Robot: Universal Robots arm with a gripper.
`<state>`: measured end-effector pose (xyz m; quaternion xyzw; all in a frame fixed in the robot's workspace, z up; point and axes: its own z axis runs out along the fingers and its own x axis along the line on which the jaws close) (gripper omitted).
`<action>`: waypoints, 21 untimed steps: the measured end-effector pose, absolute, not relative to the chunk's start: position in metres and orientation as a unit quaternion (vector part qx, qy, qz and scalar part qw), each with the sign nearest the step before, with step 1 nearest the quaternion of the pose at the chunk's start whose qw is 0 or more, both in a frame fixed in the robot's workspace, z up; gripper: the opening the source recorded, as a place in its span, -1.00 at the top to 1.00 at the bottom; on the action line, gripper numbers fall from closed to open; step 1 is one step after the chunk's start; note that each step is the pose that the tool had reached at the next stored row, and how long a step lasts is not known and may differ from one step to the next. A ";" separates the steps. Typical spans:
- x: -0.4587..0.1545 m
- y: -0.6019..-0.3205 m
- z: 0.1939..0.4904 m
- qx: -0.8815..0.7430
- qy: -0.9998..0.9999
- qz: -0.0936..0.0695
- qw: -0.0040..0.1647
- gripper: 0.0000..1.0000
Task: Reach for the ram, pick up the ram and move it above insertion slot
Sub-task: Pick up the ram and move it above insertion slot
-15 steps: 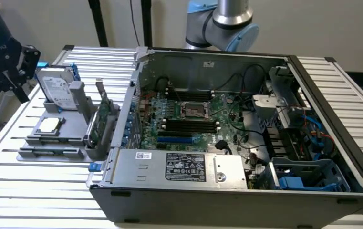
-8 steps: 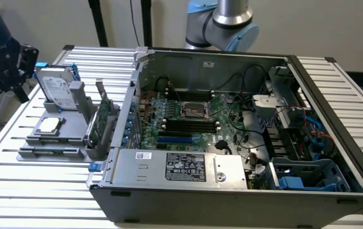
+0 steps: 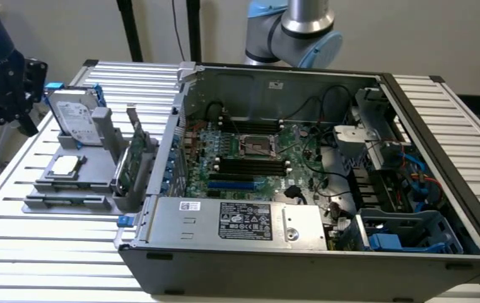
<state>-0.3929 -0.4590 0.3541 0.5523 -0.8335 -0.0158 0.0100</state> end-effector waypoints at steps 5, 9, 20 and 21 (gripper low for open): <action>-0.393 -0.459 0.354 0.590 -0.807 -0.015 0.010 0.79; -0.393 -0.459 0.354 0.618 -0.786 -0.014 0.010 0.79; -0.393 -0.459 0.353 0.694 -0.720 -0.006 0.003 0.79; -0.393 -0.459 0.353 0.698 -0.716 -0.005 0.002 0.79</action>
